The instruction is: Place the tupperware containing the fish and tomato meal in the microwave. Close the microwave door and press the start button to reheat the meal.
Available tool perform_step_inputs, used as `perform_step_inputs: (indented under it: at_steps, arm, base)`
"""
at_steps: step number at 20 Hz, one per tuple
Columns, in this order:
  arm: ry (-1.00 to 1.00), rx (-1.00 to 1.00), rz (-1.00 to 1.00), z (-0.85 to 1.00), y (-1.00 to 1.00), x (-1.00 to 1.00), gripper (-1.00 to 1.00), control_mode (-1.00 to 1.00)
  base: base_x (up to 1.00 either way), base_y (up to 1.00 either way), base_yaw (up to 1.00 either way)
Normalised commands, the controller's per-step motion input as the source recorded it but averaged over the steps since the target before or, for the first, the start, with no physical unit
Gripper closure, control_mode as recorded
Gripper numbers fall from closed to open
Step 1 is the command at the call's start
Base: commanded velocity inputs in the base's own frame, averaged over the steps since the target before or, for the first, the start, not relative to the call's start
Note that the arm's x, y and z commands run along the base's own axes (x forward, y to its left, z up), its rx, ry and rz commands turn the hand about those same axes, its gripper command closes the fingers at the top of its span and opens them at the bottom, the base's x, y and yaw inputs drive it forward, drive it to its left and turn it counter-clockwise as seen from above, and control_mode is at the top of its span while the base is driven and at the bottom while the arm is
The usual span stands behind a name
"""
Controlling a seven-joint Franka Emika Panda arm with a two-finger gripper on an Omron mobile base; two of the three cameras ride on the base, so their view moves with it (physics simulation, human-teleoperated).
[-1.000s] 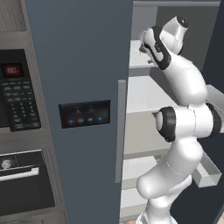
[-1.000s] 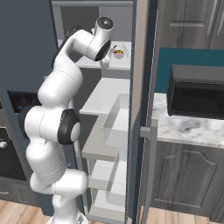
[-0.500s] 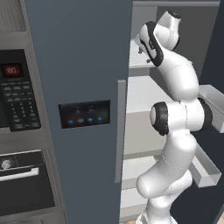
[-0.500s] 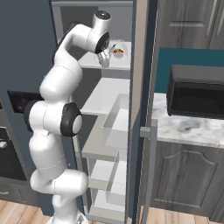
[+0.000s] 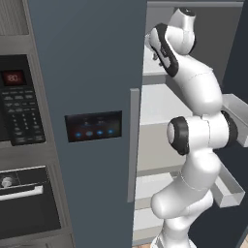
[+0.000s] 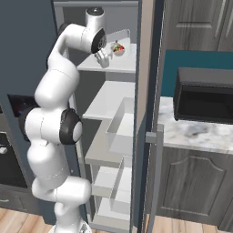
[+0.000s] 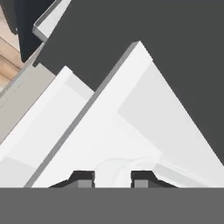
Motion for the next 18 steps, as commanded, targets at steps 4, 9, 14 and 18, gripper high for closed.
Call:
perform_step_inputs:
  at_steps: [4, 9, 14, 18]
  arm:
    - [-0.28, -0.02, 0.0, -0.02, 0.1, -0.66, 1.0, -1.0]
    - [-0.33, 0.01, 0.0, -0.18, 0.02, -0.8, 1.0, -1.0]
    - [-0.17, 0.12, -0.01, -0.04, 0.04, -0.98, 1.0, -1.0]
    - [-0.01, 0.2, -0.03, 0.0, 0.09, -1.0, 1.0, -1.0]
  base:
    - [0.0, 0.0, 0.0]
    - [0.0, 0.0, 0.0]
    - [0.0, 0.0, 0.0]
    - [0.0, 0.0, 0.0]
